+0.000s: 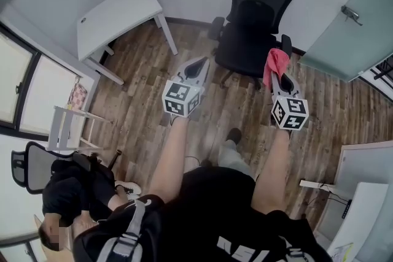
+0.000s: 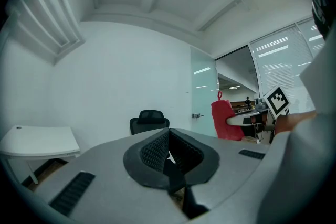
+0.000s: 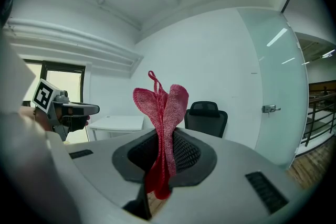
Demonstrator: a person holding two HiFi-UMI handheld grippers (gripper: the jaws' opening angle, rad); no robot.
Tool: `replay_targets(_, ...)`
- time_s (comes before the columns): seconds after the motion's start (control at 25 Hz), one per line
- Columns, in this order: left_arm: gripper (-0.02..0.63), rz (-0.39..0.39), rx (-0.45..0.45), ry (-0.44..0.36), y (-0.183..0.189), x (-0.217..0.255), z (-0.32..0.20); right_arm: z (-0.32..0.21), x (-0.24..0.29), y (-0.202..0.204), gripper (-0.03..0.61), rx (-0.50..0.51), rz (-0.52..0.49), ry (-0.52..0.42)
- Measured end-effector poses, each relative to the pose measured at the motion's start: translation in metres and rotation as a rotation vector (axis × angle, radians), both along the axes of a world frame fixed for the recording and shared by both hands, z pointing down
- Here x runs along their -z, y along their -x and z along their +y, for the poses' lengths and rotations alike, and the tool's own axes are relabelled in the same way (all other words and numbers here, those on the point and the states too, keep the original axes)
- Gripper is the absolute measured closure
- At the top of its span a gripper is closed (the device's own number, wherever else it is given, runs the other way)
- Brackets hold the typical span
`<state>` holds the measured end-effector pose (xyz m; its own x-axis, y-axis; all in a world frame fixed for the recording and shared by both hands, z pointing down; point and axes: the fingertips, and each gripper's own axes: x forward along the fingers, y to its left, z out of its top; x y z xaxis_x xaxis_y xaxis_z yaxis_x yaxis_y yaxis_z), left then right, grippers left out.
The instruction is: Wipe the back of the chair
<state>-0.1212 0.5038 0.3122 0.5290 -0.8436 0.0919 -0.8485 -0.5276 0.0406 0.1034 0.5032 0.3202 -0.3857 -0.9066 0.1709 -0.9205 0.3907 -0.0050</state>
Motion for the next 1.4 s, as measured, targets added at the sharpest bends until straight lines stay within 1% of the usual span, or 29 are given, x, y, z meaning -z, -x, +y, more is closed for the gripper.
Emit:
replay_targets(0.32, 0.591, -0.022, 0.012, -0.004, -0.028, 0.016, -0.067, -0.077, 0.003, -0.025, 0.506, 0.029, -0.019, 0.027)
replay_targets(0.52, 0.591, -0.045, 0.034, -0.002, -0.047, 0.023, -0.104, -0.117, 0.008, -0.042, 0.506, 0.052, -0.034, 0.024)
replay_targets(0.68, 0.591, -0.066, 0.025, 0.002, -0.071, 0.025, -0.133, -0.145, 0.006, -0.063, 0.506, 0.050, -0.052, 0.024)
replay_targets(0.92, 0.591, -0.068, -0.003, 0.000, -0.110, 0.021, -0.165, -0.165, -0.001, -0.094, 0.506, 0.033, -0.072, 0.030)
replay_targets(1.08, 0.591, -0.069, -0.029, 0.018, -0.135, 0.013, -0.179, -0.170, -0.008, -0.113, 0.506, 0.016, -0.064, 0.039)
replay_targets(1.24, 0.591, -0.055, -0.036, 0.029, -0.147, 0.007, -0.186, -0.172, -0.015, -0.124, 0.506, 0.002, -0.069, 0.047)
replay_targets(1.4, 0.591, -0.075, -0.035, 0.042, -0.148, -0.003, -0.196, -0.185, -0.025, -0.126, 0.505, 0.001, -0.076, 0.067)
